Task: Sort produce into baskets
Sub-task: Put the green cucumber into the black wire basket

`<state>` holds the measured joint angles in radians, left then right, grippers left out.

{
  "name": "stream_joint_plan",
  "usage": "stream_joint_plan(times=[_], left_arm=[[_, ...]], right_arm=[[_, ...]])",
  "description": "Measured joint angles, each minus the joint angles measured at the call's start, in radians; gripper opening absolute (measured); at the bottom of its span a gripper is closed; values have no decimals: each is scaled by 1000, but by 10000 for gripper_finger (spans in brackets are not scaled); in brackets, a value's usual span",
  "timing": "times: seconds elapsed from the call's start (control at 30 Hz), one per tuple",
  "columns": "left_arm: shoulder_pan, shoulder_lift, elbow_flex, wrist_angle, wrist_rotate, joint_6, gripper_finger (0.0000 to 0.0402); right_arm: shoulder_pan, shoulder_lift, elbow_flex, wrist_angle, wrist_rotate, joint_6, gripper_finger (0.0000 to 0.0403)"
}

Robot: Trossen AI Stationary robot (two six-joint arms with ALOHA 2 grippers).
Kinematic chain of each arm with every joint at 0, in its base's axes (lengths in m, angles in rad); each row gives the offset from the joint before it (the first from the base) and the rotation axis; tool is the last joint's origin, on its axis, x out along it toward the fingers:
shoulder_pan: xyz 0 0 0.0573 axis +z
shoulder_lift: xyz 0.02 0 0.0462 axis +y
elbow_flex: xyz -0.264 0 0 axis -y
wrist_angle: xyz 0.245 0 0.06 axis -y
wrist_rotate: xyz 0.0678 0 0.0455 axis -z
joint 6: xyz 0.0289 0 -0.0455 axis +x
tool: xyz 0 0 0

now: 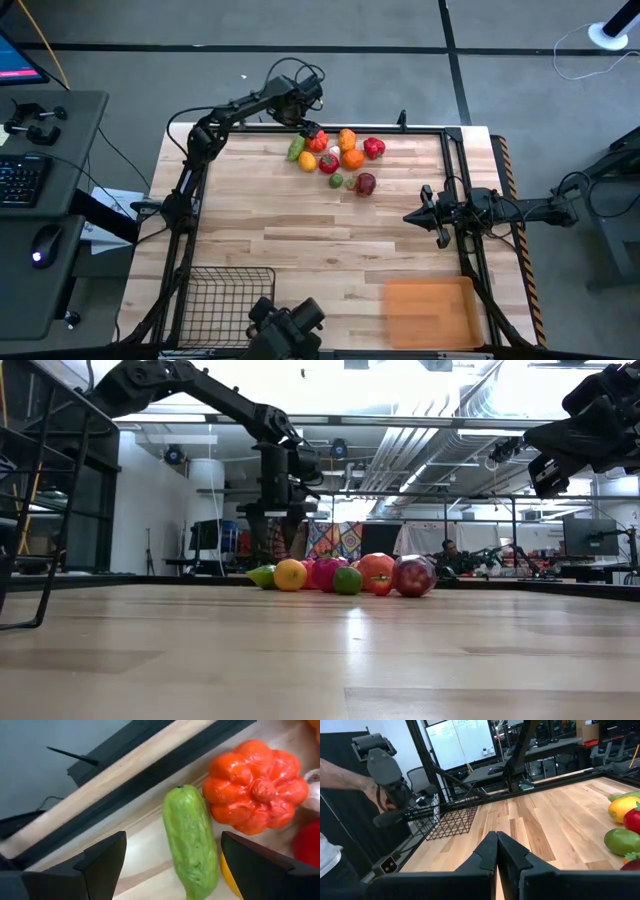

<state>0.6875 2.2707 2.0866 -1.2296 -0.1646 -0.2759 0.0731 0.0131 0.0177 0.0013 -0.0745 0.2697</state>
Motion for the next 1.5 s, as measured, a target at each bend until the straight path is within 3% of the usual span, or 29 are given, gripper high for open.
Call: stream_joint_plan(times=[0.37, 0.53, 0.73, 0.9, 1.03, 1.5], left_arm=[[-79, -10, 274, -21, -24, -42, 315], [-216, -64, 206, -57, -5, -62, 315], [-327, -62, 45, -40, -134, -156, 315], [-309, -61, -132, 7, -233, -261, 314], [-255, -61, -217, 81, -248, -318, 314], [-163, -74, -255, 201, -230, -360, 314]], right_arm=[[0, 0, 0, 0, 0, 0, 0], [0, 0, 0, 0, 0, 1, 0], [0, 0, 0, 0, 0, 1, 0], [0, 0, 0, 0, 0, 1, 0], [0, 0, 0, 0, 0, 1, 0], [0, 0, 0, 0, 0, 2, 0]])
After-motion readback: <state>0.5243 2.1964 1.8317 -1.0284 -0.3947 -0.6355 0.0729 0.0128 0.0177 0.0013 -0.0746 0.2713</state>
